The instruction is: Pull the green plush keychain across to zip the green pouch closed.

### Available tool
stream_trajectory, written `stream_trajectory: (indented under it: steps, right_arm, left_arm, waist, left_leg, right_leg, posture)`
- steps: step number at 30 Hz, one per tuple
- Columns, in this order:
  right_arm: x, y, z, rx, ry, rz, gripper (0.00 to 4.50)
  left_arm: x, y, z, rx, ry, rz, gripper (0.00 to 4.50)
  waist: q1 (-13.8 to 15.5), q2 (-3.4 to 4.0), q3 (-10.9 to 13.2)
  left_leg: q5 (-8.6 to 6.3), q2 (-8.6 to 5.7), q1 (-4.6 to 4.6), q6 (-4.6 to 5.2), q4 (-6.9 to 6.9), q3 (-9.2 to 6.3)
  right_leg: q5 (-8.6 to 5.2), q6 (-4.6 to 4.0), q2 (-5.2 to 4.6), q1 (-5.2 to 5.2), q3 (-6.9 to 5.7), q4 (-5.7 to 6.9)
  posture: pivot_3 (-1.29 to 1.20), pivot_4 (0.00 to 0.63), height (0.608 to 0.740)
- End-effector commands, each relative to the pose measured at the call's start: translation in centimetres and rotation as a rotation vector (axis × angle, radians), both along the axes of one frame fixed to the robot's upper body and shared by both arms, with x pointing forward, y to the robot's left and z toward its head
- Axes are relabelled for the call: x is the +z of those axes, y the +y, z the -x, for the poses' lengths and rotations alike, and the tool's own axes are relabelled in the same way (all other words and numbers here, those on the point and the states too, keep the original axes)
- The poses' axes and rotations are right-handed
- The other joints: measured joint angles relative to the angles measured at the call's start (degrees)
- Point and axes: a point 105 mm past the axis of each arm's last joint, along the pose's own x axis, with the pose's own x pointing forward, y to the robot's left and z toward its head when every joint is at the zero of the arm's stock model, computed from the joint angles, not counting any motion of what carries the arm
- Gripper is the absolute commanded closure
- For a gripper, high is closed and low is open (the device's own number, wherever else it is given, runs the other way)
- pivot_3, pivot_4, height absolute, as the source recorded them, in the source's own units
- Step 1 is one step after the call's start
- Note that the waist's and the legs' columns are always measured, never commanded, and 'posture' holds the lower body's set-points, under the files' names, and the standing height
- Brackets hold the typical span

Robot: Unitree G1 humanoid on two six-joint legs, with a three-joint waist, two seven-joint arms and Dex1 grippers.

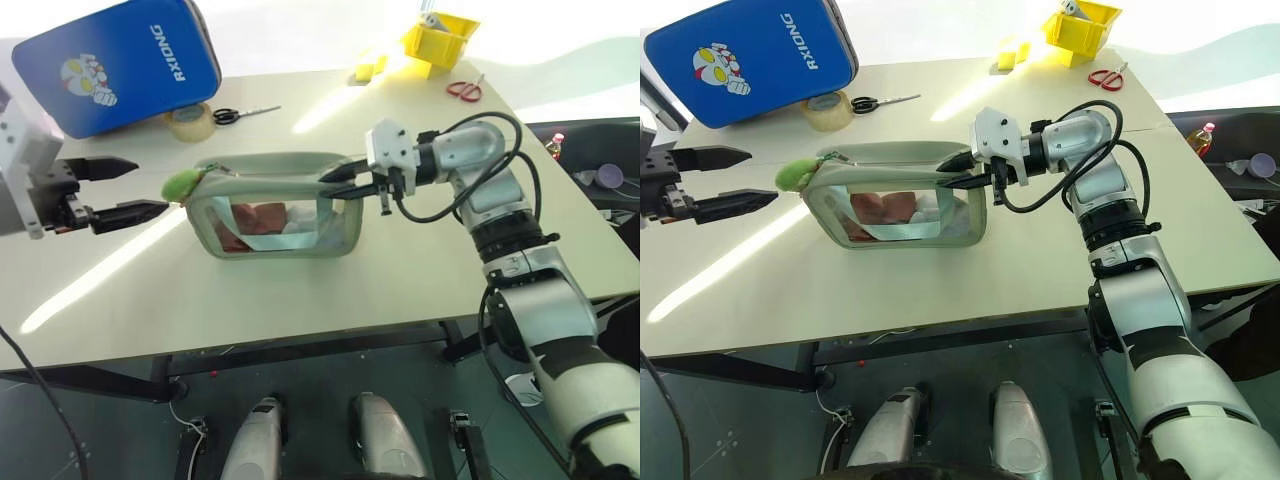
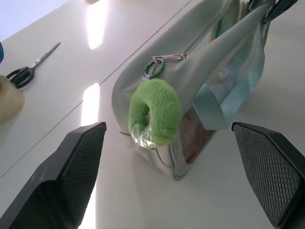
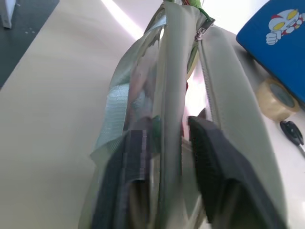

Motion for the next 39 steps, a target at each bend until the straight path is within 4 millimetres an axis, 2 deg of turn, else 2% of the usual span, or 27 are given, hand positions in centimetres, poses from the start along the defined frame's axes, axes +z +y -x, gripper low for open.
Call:
stream_trajectory:
  steps: [1, 3, 4, 10, 17, 20, 21, 27, 36, 39]
  right_arm:
    - [2.2, -0.4, 0.7, 0.012, -0.032, -0.047, 1.33]
    - [2.8, -0.6, 0.9, 0.006, -0.034, -0.053, 0.23]
    - [3.1, -0.7, 1.0, -0.001, -0.039, -0.056, 0.07]
    - [3.4, -1.3, 1.5, -0.031, -0.033, -0.047, 0.07]
    - [1.7, -2.4, 1.3, -0.079, -0.028, 0.005, 0.07]
    - [0.9, -2.8, 0.9, -0.106, -0.031, 0.019, 0.88]
    - [0.8, -2.9, 0.7, -0.113, -0.032, 0.022, 1.31]
    - [0.5, -3.0, 0.2, -0.138, -0.045, 0.025, 4.45]
    - [0.8, -2.7, 0.2, -0.133, -0.053, 0.013, 4.45]
    - [0.9, -2.6, 0.2, -0.131, -0.056, 0.012, 4.5]
  left_arm:
    - [0.6, 0.8, 0.1, 0.021, -0.033, -0.04, 0.0]
    - [-0.1, 1.2, -0.2, 0.034, -0.026, -0.048, 0.0]
    - [-0.5, 1.3, -0.5, 0.038, -0.025, -0.042, 0.0]
    - [-1.7, 0.5, -2.0, 0.024, -0.033, -0.026, 0.0]
    - [-1.2, -0.2, -2.9, -0.012, -0.048, -0.033, 0.0]
    - [-1.2, -0.7, -3.2, -0.034, -0.05, -0.038, 0.0]
    - [-1.2, -0.9, -3.3, -0.039, -0.048, -0.039, 0.0]
    - [-1.9, -1.5, -3.4, -0.069, -0.02, -0.055, 0.0]
    - [-3.1, -3.0, -4.4, -0.097, -0.028, -0.076, 0.0]
    - [-2.5, -3.2, -4.5, -0.104, -0.043, -0.048, 0.81]
  waist:
    - [0.0, 0.0, 0.0]
    - [0.0, 0.0, 0.0]
    - [0.1, 0.0, 0.0]
    - [0.4, -0.01, 0.0]
    - [0.3, 0.0, 0.0]
    - [0.3, 0.0, 0.0]
    - [0.3, -0.01, 0.0]
    - [0.0, -0.01, 0.0]
    - [0.1, -0.01, 0.0]
    - [0.0, -0.01, 0.0]
  left_leg:
    - [0.0, 0.0, 0.0, 0.0, 0.0, 0.0]
    - [0.0, 0.0, 0.0, 0.0, 0.0, 0.0]
    - [0.0, 0.0, 0.0, 0.0, 0.0, 0.0]
    - [0.0, 0.0, 0.0, 0.0, 0.02, 0.0]
    - [0.0, 0.0, -0.01, 0.0, 0.03, 0.01]
    - [0.0, 0.0, -0.01, 0.0, 0.02, 0.01]
    - [0.0, 0.0, -0.01, 0.0, 0.03, 0.01]
    - [0.0, 0.0, -0.01, 0.0, 0.02, 0.01]
    - [0.0, 0.0, -0.01, 0.0, 0.04, 0.01]
    - [0.0, 0.0, -0.01, 0.0, 0.04, 0.01]
  right_leg:
    - [0.0, 0.0, 0.0, 0.0, 0.0, 0.0]
    - [0.0, 0.0, 0.0, 0.0, 0.0, 0.0]
    - [0.0, 0.0, 0.0, -0.01, 0.0, 0.0]
    - [0.01, -0.01, -0.01, 0.0, 0.0, 0.0]
    - [0.01, -0.01, -0.01, -0.01, 0.0, 0.01]
    - [0.01, -0.01, 0.0, -0.01, 0.0, 0.02]
    - [0.01, -0.01, 0.0, -0.01, 0.0, 0.02]
    - [0.01, -0.01, 0.0, -0.02, 0.0, 0.04]
    - [0.01, -0.01, 0.0, -0.01, -0.01, 0.05]
    - [0.01, 0.0, 0.0, -0.01, 0.0, 0.06]
  posture:
    - [0.0, 0.15, 0.74]
    - [0.0, 0.15, 0.74]
    - [0.0, 0.15, 0.74]
    - [0.0, 0.15, 0.74]
    - [0.0, 0.15, 0.74]
    - [0.0, 0.15, 0.74]
    - [0.0, 0.15, 0.74]
    - [0.0, 0.15, 0.74]
    - [0.0, 0.15, 0.74]
    - [0.0, 0.15, 0.74]
